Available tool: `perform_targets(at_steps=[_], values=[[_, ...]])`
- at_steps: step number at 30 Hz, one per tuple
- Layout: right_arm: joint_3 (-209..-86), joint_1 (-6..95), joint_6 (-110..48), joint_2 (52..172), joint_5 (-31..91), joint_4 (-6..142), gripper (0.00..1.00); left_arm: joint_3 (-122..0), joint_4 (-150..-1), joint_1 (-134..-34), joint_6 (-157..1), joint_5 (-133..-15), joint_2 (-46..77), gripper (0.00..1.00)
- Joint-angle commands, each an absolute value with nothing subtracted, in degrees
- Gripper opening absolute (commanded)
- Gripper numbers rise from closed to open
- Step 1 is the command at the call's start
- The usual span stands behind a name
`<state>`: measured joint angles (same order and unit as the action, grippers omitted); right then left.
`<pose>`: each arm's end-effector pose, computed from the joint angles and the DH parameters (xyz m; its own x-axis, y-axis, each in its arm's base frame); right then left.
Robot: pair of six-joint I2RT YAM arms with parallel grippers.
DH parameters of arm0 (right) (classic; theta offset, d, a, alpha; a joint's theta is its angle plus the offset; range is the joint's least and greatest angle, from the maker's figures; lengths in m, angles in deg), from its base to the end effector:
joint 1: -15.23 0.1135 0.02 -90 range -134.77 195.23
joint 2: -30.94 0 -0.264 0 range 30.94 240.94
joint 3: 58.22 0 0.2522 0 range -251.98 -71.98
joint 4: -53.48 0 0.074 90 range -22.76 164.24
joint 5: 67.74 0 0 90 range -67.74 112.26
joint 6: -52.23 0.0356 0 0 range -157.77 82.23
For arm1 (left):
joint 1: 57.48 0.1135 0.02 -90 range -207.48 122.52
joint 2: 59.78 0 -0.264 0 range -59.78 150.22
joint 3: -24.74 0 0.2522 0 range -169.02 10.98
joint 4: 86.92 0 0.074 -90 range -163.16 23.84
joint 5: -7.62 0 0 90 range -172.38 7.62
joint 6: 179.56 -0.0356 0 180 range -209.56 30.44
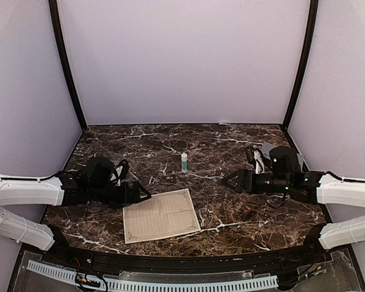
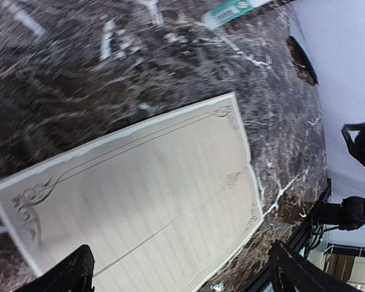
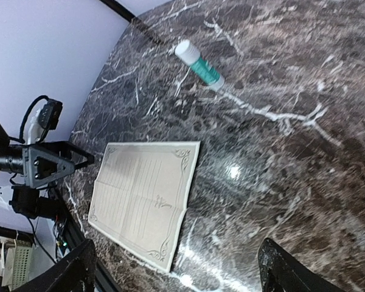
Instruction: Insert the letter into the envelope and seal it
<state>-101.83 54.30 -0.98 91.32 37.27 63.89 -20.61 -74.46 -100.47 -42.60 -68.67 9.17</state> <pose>0.1707 0.1505 0.2207 -0.7557 0.1316 -0.6416 -0.4184 0.6567 0.6275 0.1728 -0.1726 0.1950 -0.8805 -0.1500 -0.4498 0.2331 0.6892 -0.6861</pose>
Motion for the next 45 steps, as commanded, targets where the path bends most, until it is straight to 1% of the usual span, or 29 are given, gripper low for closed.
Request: perform_targets(at_steps=[1,5,14,18,19,20,21,22,23,25,28,30,36,45], values=[[-105.0,60.8,7.4,95.5,35.1,64.0,0.87,-16.0,-62.2,-98.8,-35.8,-73.2,4.0,0.99],[-105.7,65.3,10.5,100.0,34.8,61.8,0.86,-14.1,-58.0,-98.0,-33.9,-74.4,2.3,0.99],[-105.9,69.2,14.2,107.1,34.9,56.3,0.83,-10.4,-58.6,-97.6,-31.2,-75.0,1.2,0.98],[-106.1,70.0,15.2,110.1,35.6,54.0,0.81,-7.8,-63.7,-97.6,-29.7,-71.6,2.0,0.87],[-106.2,70.2,15.3,111.0,35.7,53.4,0.81,-7.5,-64.8,-97.6,-29.5,-70.7,2.1,0.82],[-106.2,70.3,15.6,111.7,35.7,53.0,0.81,-7.2,-65.3,-97.6,-29.4,-70.4,2.4,0.79],[-106.3,70.5,15.8,112.3,35.7,52.5,0.8,-7.1,-65.8,-97.6,-29.3,-70.0,2.5,0.73],[-106.3,70.6,15.9,113.0,35.7,52.1,0.8,-7.0,-66.1,-97.6,-29.3,-69.8,2.6,0.7],[-106.3,70.7,16.1,113.7,35.7,51.7,0.8,-6.9,-66.5,-97.6,-29.2,-69.6,2.6,0.64],[-106.3,70.9,16.6,115.1,35.9,50.9,0.8,-6.7,-67.1,-97.6,-29.2,-69.4,2.7,0.6],[-106.4,71.0,17.3,117.1,36.5,49.3,0.78,-6.4,-67.4,-97.6,-29.2,-68.9,3.3,0.56],[-106.6,71.2,17.6,118.4,37.0,48.3,0.73,-6.0,-67.9,-97.6,-29.1,-68.4,3.5,0.54],[-107.2,72.1,18.3,122.2,37.4,46.7,0.64,-4.3,-71.0,-97.6,-28.4,-67.8,2.8,0.5],[-108.7,72.5,19.3,127.2,37.3,44.8,0.52,-1.4,-78.3,-97.6,-27.3,-65.9,2.2,0.47]])
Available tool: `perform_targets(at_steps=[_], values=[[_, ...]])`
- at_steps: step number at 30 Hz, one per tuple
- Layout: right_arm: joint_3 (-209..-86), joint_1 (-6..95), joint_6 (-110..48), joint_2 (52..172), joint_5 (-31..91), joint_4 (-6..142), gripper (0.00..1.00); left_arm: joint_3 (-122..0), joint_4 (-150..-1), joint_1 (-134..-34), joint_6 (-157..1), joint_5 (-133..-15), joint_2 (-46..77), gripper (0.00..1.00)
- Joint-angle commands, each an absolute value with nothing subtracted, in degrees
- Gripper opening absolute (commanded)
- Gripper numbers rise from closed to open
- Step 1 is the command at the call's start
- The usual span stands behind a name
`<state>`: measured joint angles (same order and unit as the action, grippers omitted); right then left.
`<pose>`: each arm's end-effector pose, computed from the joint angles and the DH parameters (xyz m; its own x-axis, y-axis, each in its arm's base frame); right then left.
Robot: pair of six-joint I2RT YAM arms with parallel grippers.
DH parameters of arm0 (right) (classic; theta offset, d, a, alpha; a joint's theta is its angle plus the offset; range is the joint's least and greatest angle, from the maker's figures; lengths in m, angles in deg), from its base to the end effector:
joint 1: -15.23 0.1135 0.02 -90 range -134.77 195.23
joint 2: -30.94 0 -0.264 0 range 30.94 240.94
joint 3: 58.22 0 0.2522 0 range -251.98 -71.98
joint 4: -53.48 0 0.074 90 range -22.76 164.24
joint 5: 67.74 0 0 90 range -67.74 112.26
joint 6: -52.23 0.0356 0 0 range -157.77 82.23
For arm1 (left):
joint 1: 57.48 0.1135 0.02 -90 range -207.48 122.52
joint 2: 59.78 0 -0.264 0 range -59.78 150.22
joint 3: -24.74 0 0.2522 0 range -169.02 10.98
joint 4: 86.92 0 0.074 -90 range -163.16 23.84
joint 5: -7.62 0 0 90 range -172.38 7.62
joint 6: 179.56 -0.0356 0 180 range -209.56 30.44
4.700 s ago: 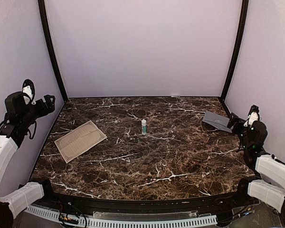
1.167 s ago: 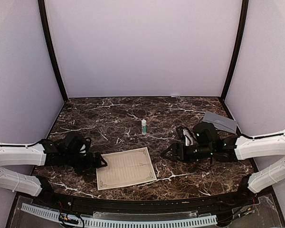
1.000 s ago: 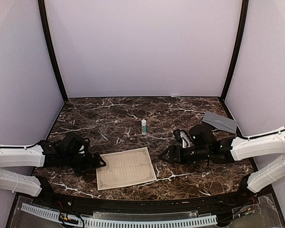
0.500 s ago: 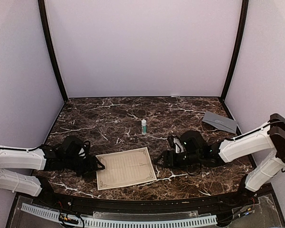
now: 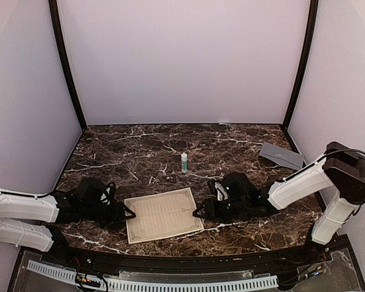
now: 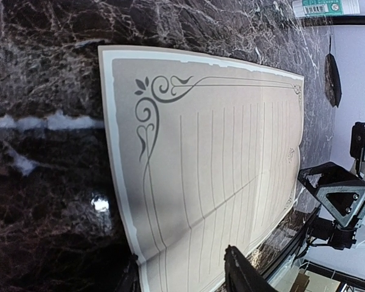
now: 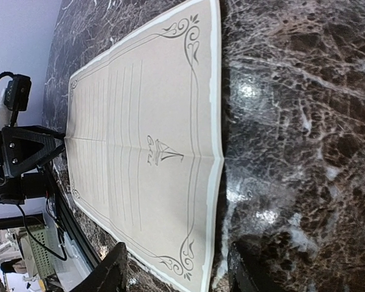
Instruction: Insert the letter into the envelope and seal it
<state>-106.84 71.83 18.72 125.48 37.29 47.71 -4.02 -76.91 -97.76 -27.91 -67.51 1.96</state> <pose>0.1570 0.2549 0.1256 -0.9592 0.0081 -0.2826 -0.2094 0.6510 0.7296 0.1359 -0.1271 0.1348 -0.9230 -0.3328 -0.1933 -0.0931 0.6805 -0.7268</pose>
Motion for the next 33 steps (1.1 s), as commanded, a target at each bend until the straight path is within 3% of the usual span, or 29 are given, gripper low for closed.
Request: perform_targets(at_steps=[1,18,28,33], values=[[-108.8,72.5,19.4,127.5,37.3,44.7,0.51,-1.1,-79.3,-97.6,-27.4,-65.8,2.3,0.47],[-110.4,72.7,20.1,131.3,37.9,45.2,0.45,-0.2,-85.5,-97.6,-29.2,-65.4,-2.3,0.36],[-111.2,72.8,20.1,131.6,37.9,46.0,0.45,1.9,-85.7,-97.6,-27.1,-67.1,-4.3,0.22],[-111.3,72.9,20.3,131.3,37.9,46.2,0.45,2.8,-87.1,-97.6,-25.8,-67.2,-3.6,0.11]])
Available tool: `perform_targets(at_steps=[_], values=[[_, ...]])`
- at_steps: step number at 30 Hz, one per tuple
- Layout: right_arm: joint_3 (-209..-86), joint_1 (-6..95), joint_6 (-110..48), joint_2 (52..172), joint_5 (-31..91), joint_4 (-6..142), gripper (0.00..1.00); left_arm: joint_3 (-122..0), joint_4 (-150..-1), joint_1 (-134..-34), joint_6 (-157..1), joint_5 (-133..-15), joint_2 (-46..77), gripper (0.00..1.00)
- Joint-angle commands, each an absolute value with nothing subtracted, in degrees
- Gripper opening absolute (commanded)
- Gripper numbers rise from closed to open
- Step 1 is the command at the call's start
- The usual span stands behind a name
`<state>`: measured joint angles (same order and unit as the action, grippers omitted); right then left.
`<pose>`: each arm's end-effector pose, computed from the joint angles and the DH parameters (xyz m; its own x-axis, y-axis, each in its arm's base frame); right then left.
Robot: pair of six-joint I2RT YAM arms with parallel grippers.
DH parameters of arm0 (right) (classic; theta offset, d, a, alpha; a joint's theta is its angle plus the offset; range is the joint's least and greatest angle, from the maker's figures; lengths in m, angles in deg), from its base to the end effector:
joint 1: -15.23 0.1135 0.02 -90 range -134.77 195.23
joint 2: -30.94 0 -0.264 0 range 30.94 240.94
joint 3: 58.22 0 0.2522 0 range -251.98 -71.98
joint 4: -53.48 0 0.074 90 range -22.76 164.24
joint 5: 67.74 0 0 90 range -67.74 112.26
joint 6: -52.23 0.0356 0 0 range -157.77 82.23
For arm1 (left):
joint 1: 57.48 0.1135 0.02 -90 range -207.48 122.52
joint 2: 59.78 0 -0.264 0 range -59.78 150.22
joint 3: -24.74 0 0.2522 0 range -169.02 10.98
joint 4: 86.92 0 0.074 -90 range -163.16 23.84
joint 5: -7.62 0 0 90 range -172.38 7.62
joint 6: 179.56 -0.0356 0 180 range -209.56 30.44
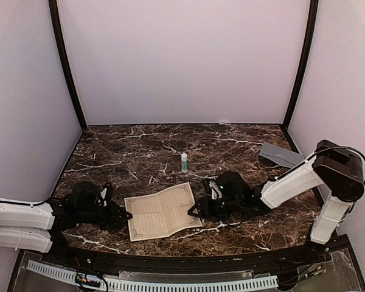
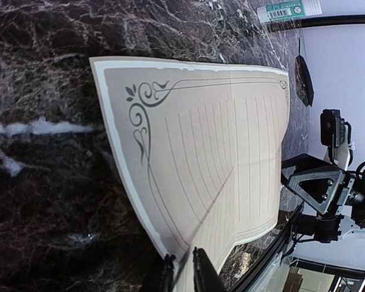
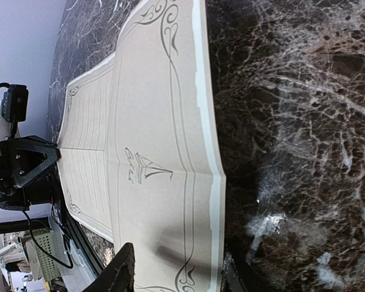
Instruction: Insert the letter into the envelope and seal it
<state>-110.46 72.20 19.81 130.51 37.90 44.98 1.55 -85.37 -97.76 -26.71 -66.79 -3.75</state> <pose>0.1659 0.2728 0.1205 -0.9614 0.0126 -0.2750 -0.2057 0.6308 0.7482 0.1264 -0.1196 0.1345 -0.9013 -0.3596 -0.2415 -0.0220 0.5948 -0.8036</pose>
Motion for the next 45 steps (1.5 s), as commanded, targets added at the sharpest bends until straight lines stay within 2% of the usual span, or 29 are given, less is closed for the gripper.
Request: perform_targets(at_steps=[1,4,10,15,24,31,40,43,45], values=[[-111.2,72.9,20.4,130.9,37.7,46.2,0.45,2.8,-87.2,-97.6,-25.8,-67.0,-3.4,0.06],[-110.3,73.1,20.7,129.2,36.5,45.8,0.44,2.6,-87.9,-97.6,-26.2,-66.7,-3.5,0.0],[-109.7,72.8,18.2,120.7,29.5,51.4,0.48,-3.6,-83.0,-97.6,-33.4,-66.2,-5.2,0.0],[-111.9,68.0,8.0,108.9,26.3,62.9,0.6,-18.5,-68.4,-97.6,-47.1,-62.3,-5.2,0.0],[-119.1,59.1,-11.4,96.5,35.2,72.2,0.85,-38.0,-56.0,-97.9,-69.6,-43.3,3.6,0.0],[-124.0,59.0,-19.0,91.6,46.6,74.2,0.9,-53.0,-45.0,-101.5,-80.1,-37.1,11.9,0.0],[-134.4,59.1,-28.0,94.8,55.8,86.2,0.93,-64.5,-38.2,-103.9,-84.9,-27.4,17.3,0.0],[-136.6,59.1,-29.8,96.6,58.7,88.1,0.92,-66.6,-37.1,-103.9,-85.5,-24.8,18.1,0.0],[-137.5,59.1,-30.5,97.9,59.2,89.5,0.86,-68.3,-36.2,-103.9,-86.0,-24.1,18.6,0.0]])
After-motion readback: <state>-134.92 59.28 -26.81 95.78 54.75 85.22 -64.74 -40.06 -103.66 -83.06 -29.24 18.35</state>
